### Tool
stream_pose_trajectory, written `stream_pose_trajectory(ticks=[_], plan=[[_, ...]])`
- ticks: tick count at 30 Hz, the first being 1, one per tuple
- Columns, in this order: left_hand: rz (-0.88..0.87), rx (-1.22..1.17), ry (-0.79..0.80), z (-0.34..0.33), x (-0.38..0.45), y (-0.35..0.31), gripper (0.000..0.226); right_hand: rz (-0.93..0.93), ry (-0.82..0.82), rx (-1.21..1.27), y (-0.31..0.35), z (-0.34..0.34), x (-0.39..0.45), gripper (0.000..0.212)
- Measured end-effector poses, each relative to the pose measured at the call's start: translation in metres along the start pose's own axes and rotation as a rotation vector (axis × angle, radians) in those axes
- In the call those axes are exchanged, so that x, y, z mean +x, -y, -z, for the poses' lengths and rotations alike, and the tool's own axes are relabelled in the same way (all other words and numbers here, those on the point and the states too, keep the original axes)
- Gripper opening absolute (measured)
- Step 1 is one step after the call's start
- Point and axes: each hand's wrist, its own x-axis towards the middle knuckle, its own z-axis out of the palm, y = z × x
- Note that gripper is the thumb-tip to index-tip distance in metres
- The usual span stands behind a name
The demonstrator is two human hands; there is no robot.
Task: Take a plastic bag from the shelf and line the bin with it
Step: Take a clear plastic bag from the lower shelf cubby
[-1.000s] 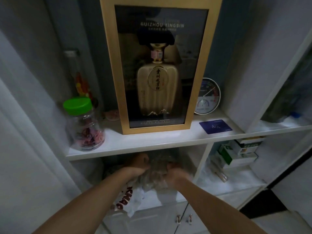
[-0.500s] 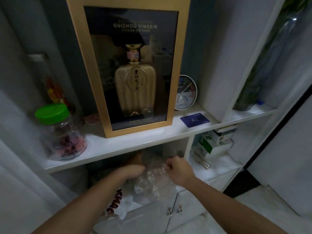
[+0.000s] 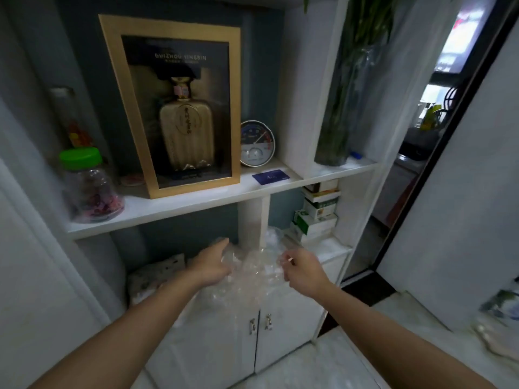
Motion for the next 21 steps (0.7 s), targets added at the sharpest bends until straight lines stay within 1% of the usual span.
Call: stream_pose_trajectory(ticks=[2,3,5,7,9,10,11,12,13,15,17,19,21], plan=[[0.017,0.035,-0.079,-0.011,-0.021,-0.008,0.089,-0.021,-0.033,0.04,-0.01,0.016,-0.026,0.03],[0.029,0.031,-0.12,-0.018,-0.033,-0.013,0.088,-0.027,-0.046,0.064,-0.014,0.023,-0.039,0.032],[0.019,0.014,-0.207,-0.032,-0.057,-0.024,0.08,-0.045,-0.067,0.102,-0.021,0.037,-0.065,0.034],[-0.027,0.018,-0.354,-0.046,-0.084,-0.037,0.066,-0.06,-0.092,0.147,-0.028,0.05,-0.089,0.035],[-0.128,0.017,-0.506,-0.057,-0.11,-0.052,0.042,-0.083,-0.12,0.184,-0.035,0.061,-0.112,0.036],[-0.173,-0.003,-0.525,-0.06,-0.122,-0.06,0.028,-0.099,-0.135,0.181,-0.039,0.066,-0.121,0.037],[-0.196,-0.034,-0.493,-0.064,-0.132,-0.069,0.015,-0.116,-0.151,0.169,-0.043,0.07,-0.13,0.037],[-0.206,-0.067,-0.425,-0.067,-0.141,-0.076,0.007,-0.137,-0.171,0.161,-0.049,0.074,-0.139,0.038],[-0.219,-0.095,-0.344,-0.071,-0.149,-0.084,0.006,-0.161,-0.198,0.173,-0.054,0.076,-0.149,0.038],[-0.28,-0.154,-0.172,-0.082,-0.162,-0.098,0.012,-0.205,-0.255,0.278,-0.064,0.08,-0.168,0.037],[-0.342,-0.203,0.023,-0.096,-0.172,-0.113,0.02,-0.238,-0.265,0.416,-0.072,0.083,-0.19,0.033],[-0.404,-0.135,0.187,-0.118,-0.178,-0.125,0.025,-0.25,-0.248,0.495,-0.078,0.088,-0.211,0.024],[-0.435,-0.025,0.248,-0.142,-0.182,-0.132,0.032,-0.28,-0.268,0.508,-0.08,0.094,-0.233,0.014]])
